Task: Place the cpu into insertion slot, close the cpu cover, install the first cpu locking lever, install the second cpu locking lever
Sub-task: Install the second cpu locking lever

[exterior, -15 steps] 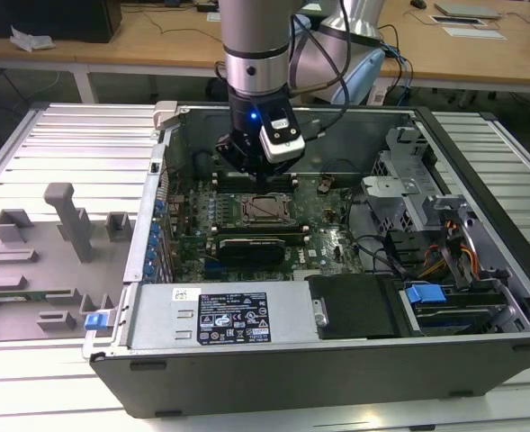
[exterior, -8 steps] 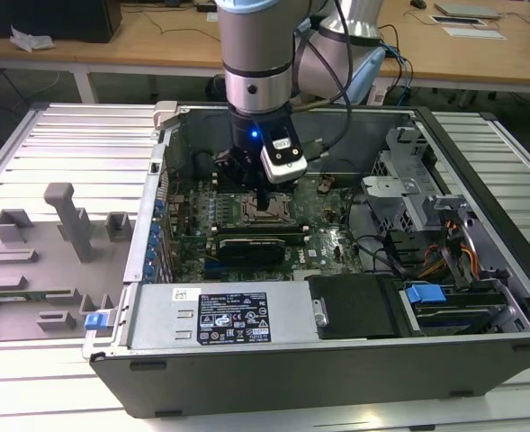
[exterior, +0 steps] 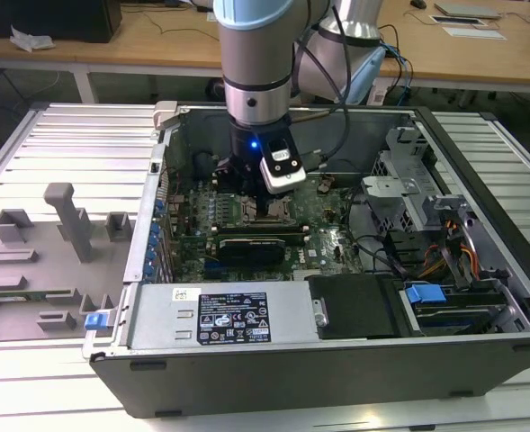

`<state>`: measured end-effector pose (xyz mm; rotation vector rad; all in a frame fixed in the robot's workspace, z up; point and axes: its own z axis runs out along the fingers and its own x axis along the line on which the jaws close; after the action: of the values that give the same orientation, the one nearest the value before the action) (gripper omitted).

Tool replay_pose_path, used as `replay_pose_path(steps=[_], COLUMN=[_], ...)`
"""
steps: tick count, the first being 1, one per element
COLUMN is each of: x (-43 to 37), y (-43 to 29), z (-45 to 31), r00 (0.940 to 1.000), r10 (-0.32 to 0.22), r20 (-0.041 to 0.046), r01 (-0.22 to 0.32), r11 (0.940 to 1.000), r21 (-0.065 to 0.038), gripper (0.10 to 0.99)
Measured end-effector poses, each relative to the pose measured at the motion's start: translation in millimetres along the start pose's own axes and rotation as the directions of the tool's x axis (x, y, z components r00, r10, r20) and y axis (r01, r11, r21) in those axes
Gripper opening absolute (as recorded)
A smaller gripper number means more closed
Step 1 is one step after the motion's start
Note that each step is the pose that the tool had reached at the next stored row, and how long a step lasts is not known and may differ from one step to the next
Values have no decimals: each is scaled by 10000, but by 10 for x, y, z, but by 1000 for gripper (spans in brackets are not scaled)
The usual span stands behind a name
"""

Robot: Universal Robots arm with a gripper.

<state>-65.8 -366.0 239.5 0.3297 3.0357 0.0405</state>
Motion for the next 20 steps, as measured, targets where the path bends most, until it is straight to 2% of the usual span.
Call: replay_pose_path(steps=[4,6,8,9,10,11,13,15,17,20], x=[16,53,99,137,157,169,172,170,170,176], y=[-5,-14,-24,-33,-38,-48,-87,-130,-151,-219], z=[72,115,127,133,140,146,155,169,180,211], r00=[10000,10000,10000,10000,9999,9998,9997,9996,9995,9993], r10=[0,-1,-1,-29,-91,-156,-200,-231,-251,-281], r20=[-4,-4,-5,-15,-48,-95,-142,-173,-188,-246], r01=[0,1,1,29,90,152,190,216,234,250], r11=[10000,10000,10000,10000,9998,9990,9976,9964,9957,9926], r21=[-3,-6,-10,-43,-202,-429,-667,-817,-892,-1192], gripper=[106,106,106,106,106,106,106,106,106,106])
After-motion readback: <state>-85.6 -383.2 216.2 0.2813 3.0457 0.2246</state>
